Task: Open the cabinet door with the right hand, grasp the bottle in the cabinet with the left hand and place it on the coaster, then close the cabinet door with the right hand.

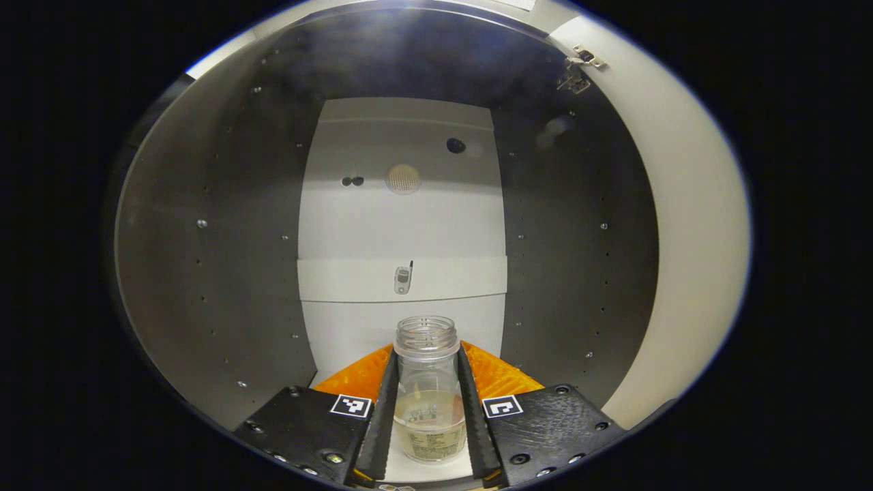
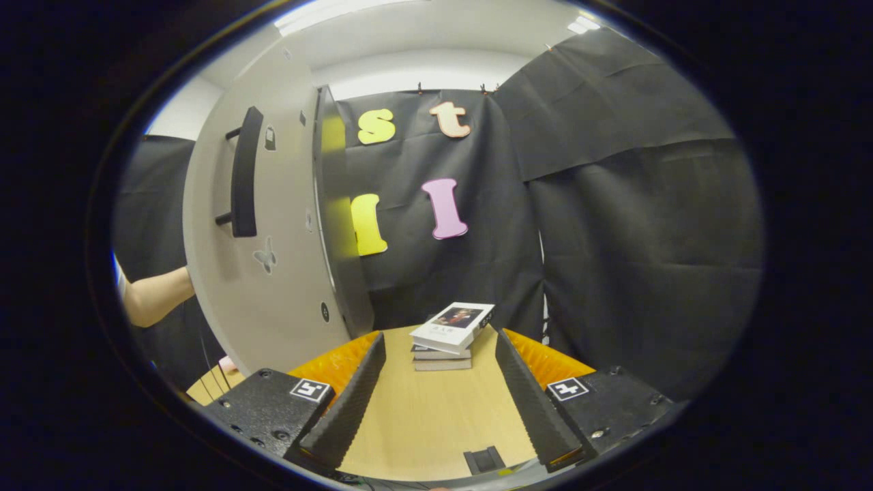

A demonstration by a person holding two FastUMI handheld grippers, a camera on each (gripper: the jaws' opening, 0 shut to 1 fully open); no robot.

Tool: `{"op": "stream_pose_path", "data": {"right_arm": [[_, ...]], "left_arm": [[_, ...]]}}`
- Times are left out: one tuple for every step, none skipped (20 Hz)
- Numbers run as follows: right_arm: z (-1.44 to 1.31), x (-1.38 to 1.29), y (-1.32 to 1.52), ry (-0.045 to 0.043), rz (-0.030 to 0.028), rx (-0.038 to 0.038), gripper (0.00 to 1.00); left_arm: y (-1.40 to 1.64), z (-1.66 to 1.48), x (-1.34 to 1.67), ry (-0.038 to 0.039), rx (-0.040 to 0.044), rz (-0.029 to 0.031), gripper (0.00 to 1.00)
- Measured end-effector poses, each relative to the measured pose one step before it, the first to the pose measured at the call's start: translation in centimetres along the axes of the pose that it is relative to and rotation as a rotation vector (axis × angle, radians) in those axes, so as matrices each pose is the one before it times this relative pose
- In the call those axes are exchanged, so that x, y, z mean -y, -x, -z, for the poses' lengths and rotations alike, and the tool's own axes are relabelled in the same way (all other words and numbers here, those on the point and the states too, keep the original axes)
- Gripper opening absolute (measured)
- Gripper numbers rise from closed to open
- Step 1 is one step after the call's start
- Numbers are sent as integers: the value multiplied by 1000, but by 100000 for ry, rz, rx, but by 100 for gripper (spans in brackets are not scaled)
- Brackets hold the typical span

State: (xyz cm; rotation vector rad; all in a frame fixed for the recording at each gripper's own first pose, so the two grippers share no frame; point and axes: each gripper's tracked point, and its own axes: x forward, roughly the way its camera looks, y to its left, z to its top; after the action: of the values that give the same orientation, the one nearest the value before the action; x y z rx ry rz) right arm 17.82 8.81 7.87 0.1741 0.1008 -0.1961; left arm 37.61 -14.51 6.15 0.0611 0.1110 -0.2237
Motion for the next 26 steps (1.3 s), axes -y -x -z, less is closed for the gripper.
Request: {"op": "stream_pose_path", "data": {"right_arm": [[-94, -123, -41, 243, -666, 710, 100], [-120, -190, -57, 233, -812, 418, 99], [-91, -223, -98, 345, -1181, 9, 100], [35, -149, 51, 446, -1132, -381, 100], [1, -108, 123, 407, -1079, -17, 100], [-188, -251, 37, 331, -1155, 386, 100], [-117, -283, -14, 280, -1356, 553, 100], [-208, -333, -10, 481, -1241, 354, 100], [-232, -364, -26, 759, -998, 482, 100], [-443, -393, -58, 851, -749, 775, 100], [-588, -524, 27, 660, -885, 1043, 100], [-445, -529, -232, 402, -755, 867, 100], [-422, -409, 73, 112, -825, 718, 100], [-323, -299, 276, 18, -1014, 813, 100], [-486, -350, 186, -85, -808, 858, 100], [-303, -299, 186, 15, -754, 709, 99], [-371, -268, 189, 111, -313, 651, 100], [-309, -151, 166, 241, 97, 462, 100], [-344, -150, 155, 411, 163, 475, 99], [-357, -181, 66, 434, 173, 820, 99], [-291, -95, 33, 242, 54, 568, 99], [-383, -97, 9, -157, 148, 705, 99], [-220, 95, 108, -730, 1064, -101, 100], [-74, 146, 242, -293, 1116, -193, 99], [-149, 166, 121, -28, 1389, -131, 100], [-305, 46, 128, 398, 1147, -61, 100]], "left_arm": [[1034, -301, -336, 362, 488, 385, 45], [1098, -366, -302, 284, 513, 595, 45], [1270, -422, -323, 457, 1227, 857, 45], [1278, -478, -468, 295, 1491, 251, 45], [1412, -404, -867, -127, 1342, -485, 45], [1831, -262, -778, -107, 1222, -1083, 45], [1723, -314, -1119, -212, 787, -1001, 45], [1775, 5, -1131, -159, 630, -1522, 45], [1685, 192, -1212, -318, 217, -1778, 45], [1465, 522, -1102, -184, 23, -2250, 45], [1521, 649, -1287, -83, -211, -2259, 45], [1378, 813, -1371, 61, -353, -2387, 44], [1377, 767, -1287, 48, -443, -2658, 45], [1482, 847, -1443, -56, -592, -3219, 45], [1272, 1071, -1440, -367, -752, -3392, 44], [1260, 1189, -1309, -453, -694, -3537, 45], [1119, 1163, -1331, -697, -373, -3621, 45], [1151, 1229, -1501, -719, -355, -3813, 45], [1080, 1163, -1415, -1281, -113, -4123, 45], [932, 1128, -1465, -1537, 223, -4946, 45], [715, 1306, -1237, -1599, 46, -4209, 45], [717, 1528, -978, -2243, 27, -3875, 45], [723, 1561, -938, -3200, -120, -4618, 45], [572, 1948, -888, -3577, -404, -4326, 45], [449, 1614, -377, -2053, -554, -2287, 45], [439, 1875, 99, -1272, -730, -1136, 45]]}}
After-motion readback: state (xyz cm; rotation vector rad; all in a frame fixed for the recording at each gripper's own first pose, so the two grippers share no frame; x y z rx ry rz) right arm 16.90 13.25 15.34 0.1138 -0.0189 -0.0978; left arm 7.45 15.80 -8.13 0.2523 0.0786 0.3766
